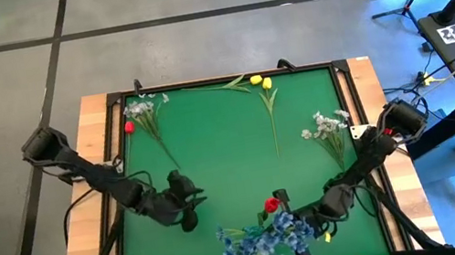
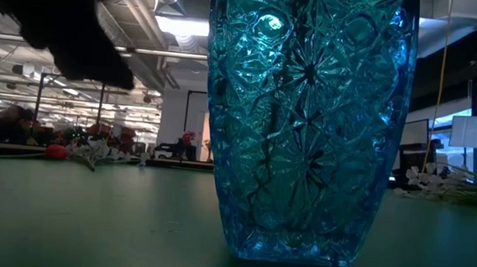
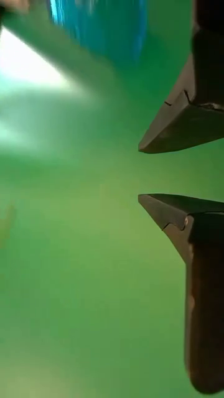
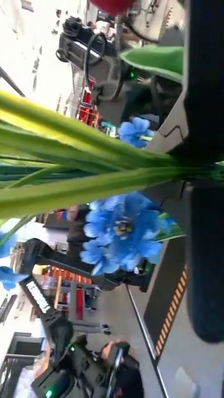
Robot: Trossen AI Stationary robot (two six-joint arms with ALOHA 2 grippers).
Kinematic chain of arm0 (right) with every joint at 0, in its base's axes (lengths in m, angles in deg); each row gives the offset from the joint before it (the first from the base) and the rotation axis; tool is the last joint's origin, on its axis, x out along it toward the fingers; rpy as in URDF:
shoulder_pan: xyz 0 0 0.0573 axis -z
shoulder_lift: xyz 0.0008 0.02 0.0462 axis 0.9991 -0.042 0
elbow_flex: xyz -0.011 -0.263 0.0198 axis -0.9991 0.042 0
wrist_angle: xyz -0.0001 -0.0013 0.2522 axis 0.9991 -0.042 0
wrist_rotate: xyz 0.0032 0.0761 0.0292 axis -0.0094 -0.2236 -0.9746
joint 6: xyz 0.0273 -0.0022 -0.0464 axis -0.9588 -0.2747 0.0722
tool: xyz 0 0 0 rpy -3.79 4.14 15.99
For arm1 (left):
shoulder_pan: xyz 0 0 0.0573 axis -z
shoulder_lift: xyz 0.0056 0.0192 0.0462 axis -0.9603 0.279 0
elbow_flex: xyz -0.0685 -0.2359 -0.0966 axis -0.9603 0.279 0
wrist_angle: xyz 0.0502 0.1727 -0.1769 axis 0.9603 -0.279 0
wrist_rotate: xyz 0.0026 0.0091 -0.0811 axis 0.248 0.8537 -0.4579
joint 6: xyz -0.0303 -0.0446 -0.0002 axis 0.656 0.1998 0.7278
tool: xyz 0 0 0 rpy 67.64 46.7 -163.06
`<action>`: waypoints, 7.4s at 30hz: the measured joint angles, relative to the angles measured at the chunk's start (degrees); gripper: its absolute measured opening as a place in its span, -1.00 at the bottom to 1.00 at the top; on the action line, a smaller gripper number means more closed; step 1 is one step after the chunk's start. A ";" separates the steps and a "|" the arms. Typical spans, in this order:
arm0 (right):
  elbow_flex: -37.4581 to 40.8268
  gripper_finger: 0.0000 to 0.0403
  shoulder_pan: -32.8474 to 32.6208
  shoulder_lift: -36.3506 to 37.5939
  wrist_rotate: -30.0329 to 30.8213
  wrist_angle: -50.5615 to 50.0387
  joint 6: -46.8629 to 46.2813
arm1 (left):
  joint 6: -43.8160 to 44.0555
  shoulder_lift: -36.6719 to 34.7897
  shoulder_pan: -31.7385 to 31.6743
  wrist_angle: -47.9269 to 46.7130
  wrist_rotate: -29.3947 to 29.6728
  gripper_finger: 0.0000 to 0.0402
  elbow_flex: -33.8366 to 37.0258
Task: Sort flowers into vase by color
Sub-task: Put the blue flower into the blue vase, then put the red flower into the blue vase
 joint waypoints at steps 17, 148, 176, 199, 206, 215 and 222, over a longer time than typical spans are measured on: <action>-5.12 -0.03 -1.49 2.08 5.43 -22.13 -1.86 | 24.72 -3.66 -21.67 -38.68 -9.61 -0.44 -0.02; -16.50 0.55 -13.29 12.07 37.48 -66.41 -12.61 | -14.16 -14.25 0.62 -8.85 38.11 -0.99 -24.24; -16.48 0.55 -15.15 13.62 39.49 -66.00 -12.72 | -35.80 1.43 18.39 41.89 22.79 -0.99 -2.91; -16.46 0.55 -14.36 13.64 39.57 -64.74 -15.42 | -46.40 15.23 -4.12 92.88 -32.05 -0.98 -9.10; -16.46 0.55 -14.41 13.64 39.45 -64.93 -16.79 | -40.62 16.51 -3.82 93.11 -31.95 -0.98 -12.38; -16.46 0.55 -14.36 13.64 39.45 -64.96 -16.63 | -33.99 16.45 -3.39 92.32 -29.37 -0.98 -12.39; -16.46 0.55 -14.36 13.64 39.45 -65.34 -16.57 | -33.98 18.62 -3.41 92.91 -28.07 -0.97 -12.44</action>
